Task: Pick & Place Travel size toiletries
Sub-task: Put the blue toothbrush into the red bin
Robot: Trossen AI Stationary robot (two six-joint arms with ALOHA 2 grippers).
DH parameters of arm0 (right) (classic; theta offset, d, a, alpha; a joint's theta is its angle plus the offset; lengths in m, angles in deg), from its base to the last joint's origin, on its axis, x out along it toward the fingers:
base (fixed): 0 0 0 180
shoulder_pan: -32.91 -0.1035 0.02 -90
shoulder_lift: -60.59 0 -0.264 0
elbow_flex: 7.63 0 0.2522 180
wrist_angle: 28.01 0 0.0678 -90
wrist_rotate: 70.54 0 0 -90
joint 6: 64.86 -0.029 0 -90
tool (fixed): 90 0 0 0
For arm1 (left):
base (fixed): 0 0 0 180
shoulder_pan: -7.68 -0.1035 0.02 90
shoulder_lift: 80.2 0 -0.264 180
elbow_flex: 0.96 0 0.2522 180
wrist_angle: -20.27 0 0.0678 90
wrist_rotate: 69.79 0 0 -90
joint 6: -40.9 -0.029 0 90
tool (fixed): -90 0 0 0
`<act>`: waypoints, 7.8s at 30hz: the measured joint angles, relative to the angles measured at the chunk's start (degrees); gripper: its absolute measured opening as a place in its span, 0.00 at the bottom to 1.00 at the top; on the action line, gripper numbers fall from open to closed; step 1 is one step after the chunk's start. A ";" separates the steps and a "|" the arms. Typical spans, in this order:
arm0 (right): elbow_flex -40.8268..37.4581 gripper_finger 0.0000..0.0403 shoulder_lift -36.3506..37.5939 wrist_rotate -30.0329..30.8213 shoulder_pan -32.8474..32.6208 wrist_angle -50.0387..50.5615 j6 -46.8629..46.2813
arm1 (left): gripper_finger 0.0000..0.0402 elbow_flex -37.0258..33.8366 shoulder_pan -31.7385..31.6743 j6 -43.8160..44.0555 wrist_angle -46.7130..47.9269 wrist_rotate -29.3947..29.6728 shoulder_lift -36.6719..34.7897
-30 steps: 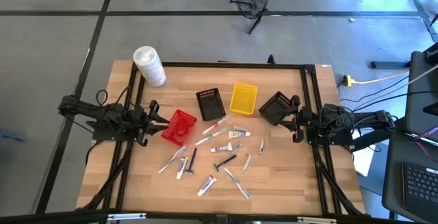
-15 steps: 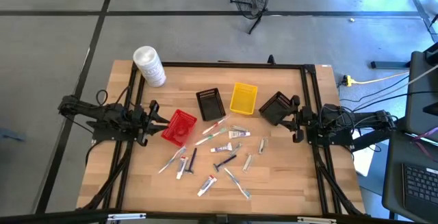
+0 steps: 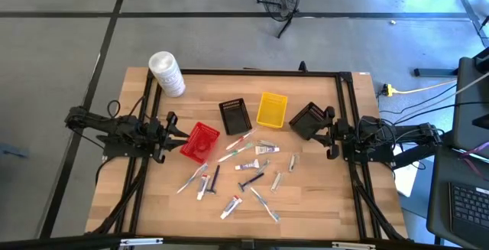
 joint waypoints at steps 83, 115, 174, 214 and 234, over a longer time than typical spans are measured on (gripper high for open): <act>0.00 0.37 -0.02 50.32 2.99 -12.87 14.06 | 0.24 0.00 0.00 -6.60 -9.91 23.10 0.00; 3.26 0.37 -9.73 13.25 9.82 -22.41 12.07 | 0.32 8.02 -0.02 -11.60 -20.98 24.65 23.94; 16.35 0.37 -54.45 4.93 10.26 -32.90 19.73 | 0.32 50.56 18.38 74.18 52.45 -4.19 87.88; 16.33 0.37 -54.45 5.86 14.80 -35.19 17.49 | 0.05 60.74 17.39 56.35 55.43 2.65 95.27; 16.33 0.37 -54.45 5.84 14.73 -35.19 17.51 | 0.05 70.62 -4.79 46.89 79.10 -6.36 95.51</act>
